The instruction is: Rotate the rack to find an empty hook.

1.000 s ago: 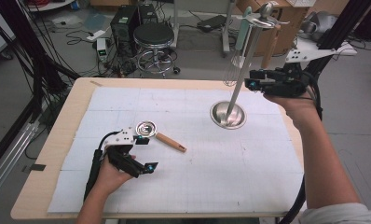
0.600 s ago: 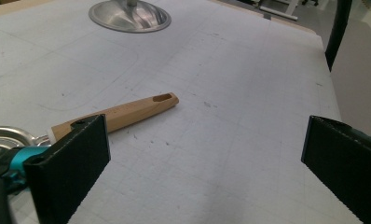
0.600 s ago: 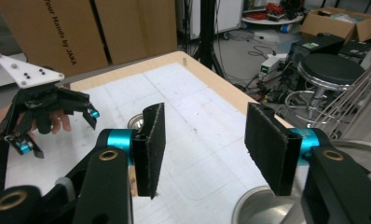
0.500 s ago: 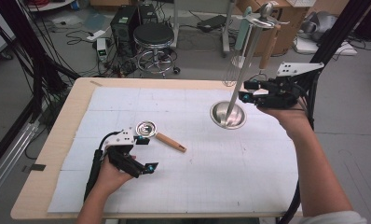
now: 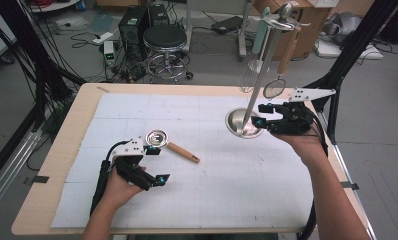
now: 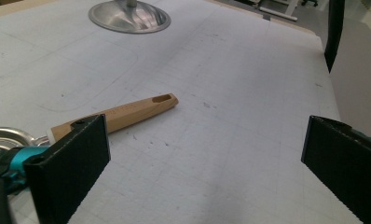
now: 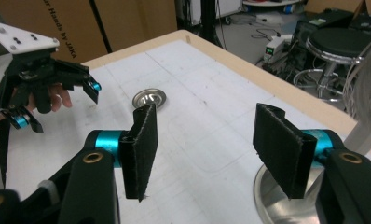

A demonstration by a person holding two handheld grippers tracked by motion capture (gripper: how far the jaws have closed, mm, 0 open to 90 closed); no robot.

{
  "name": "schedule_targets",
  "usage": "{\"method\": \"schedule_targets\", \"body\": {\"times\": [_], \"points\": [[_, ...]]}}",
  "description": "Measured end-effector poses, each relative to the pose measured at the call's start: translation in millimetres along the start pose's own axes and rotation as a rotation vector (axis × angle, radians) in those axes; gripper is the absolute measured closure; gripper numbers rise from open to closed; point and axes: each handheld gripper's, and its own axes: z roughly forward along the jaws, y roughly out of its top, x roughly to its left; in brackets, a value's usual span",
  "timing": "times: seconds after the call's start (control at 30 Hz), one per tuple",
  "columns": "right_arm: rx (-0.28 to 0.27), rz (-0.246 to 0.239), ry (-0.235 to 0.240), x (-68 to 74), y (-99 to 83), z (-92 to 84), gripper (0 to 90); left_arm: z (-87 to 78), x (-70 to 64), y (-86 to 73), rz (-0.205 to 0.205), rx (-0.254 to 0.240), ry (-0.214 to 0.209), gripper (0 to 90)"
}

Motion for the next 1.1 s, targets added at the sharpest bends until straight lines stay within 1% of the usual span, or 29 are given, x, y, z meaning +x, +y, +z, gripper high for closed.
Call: {"method": "schedule_targets", "body": {"times": [0.1,0.2,0.23,0.37,0.47,0.67,0.73,0.83,0.93,0.97,1.0,1.07,1.1], "points": [[0.017,0.013,-0.02,0.7,-8.7,2.2,35.9,0.1,0.2,0.1,0.003,0.001,-0.002,1.6],[0.024,0.028,-0.02,2.6,-17.6,3.7,35.1,0.2,0.2,0.1,0.003,0.001,-0.001,1.6],[0.028,0.025,-0.025,3.5,-20.7,4.3,34.5,0.1,0.2,0.1,0.003,0.001,-0.002,1.6],[0.037,0.037,-0.027,6.9,-35.4,7.7,33.1,0.2,-0.1,0.1,0.0,0.0,-0.001,1.6],[0.055,0.039,-0.037,9.3,-45.6,10.3,31.7,0.2,0.0,0.1,0.002,0.002,-0.002,1.6],[0.043,0.082,-0.029,12.9,-65.8,10.7,28.7,0.1,-0.2,0.1,0.002,0.002,0.0,1.6],[0.047,0.079,-0.041,14.7,-72.8,11.0,27.9,0.2,0.0,0.0,0.004,0.004,0.001,1.6],[0.059,0.089,-0.044,18.4,-83.2,11.9,25.0,0.8,0.1,-0.4,0.002,0.006,0.003,1.6],[0.056,0.093,-0.044,22.5,-93.7,12.6,24.5,1.3,-0.2,-0.5,0.001,0.004,0.001,1.6],[0.061,0.093,-0.048,23.6,-96.5,12.9,23.7,1.3,-0.3,-0.4,0.001,0.004,0.0,1.6],[0.079,0.099,-0.05,25.1,-98.2,13.5,21.9,1.2,-0.1,-0.3,0.004,0.006,0.0,1.6],[0.077,0.077,-0.047,27.6,-102.1,13.1,21.2,1.3,-0.2,-0.4,0.004,0.005,0.001,1.6],[0.069,0.082,-0.046,29.3,-104.0,12.3,21.0,1.3,-0.3,-0.4,0.002,0.005,0.003,1.6]]}}
